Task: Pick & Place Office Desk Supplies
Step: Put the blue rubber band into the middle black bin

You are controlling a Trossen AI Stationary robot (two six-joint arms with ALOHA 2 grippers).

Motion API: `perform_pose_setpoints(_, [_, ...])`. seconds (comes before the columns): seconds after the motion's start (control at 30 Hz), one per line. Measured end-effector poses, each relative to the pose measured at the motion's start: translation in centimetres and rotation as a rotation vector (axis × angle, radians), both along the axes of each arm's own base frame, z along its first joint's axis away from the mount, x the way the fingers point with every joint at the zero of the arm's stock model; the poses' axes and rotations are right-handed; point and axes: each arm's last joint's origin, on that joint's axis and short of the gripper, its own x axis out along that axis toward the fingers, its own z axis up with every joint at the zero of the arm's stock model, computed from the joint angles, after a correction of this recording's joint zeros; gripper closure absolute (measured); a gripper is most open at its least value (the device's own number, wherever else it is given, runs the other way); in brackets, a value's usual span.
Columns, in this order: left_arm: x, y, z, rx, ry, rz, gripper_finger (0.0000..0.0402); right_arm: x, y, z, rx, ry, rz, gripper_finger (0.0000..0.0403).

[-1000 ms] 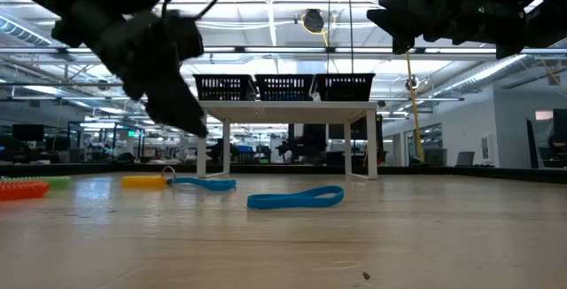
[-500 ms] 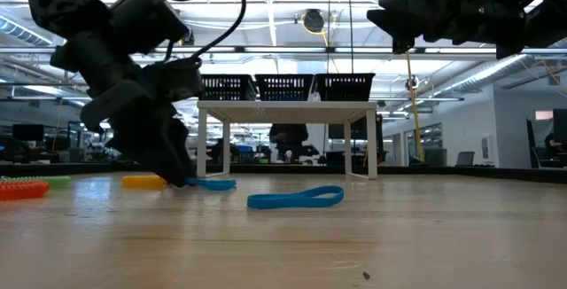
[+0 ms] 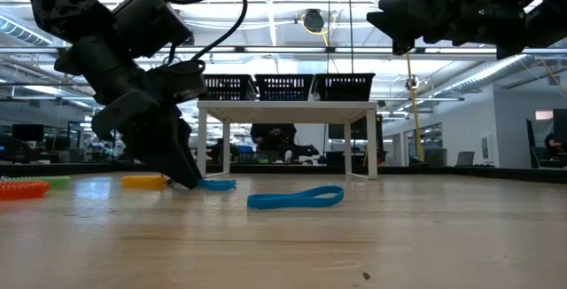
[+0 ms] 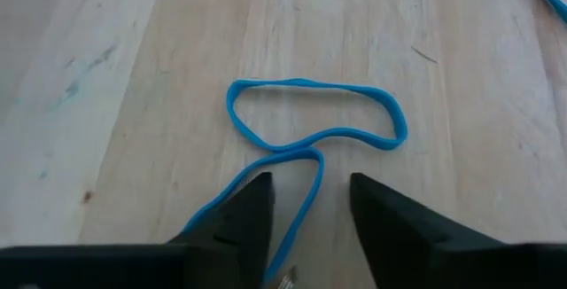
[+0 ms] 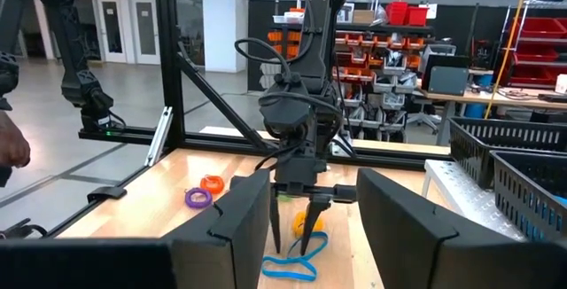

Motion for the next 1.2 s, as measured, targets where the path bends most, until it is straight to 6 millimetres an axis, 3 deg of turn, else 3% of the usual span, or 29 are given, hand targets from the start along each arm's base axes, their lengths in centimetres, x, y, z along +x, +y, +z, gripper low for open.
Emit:
perform_pose_setpoints(0.2, [0.0,0.0,0.0,-0.003,0.001,0.007,0.0299,0.0,0.0,0.0,0.0,-0.001,0.0,0.0243])
perform_pose_setpoints(0.8, [0.0,0.0,0.0,-0.018,0.003,0.005,0.0394,0.0,0.0,0.0,0.0,-0.002,0.0,0.0243])
perform_pose_setpoints(1.0, [0.0,0.0,0.4,-0.041,-0.024,0.027,0.0387,0.0,0.0,0.0,0.0,-0.002,0.0,0.0243])
perform_pose_setpoints(1.2, [-0.1,0.0,2.6,-0.049,-0.122,0.017,0.0395,0.0,0.0,0.0,0.0,-0.002,0.0,0.0243])
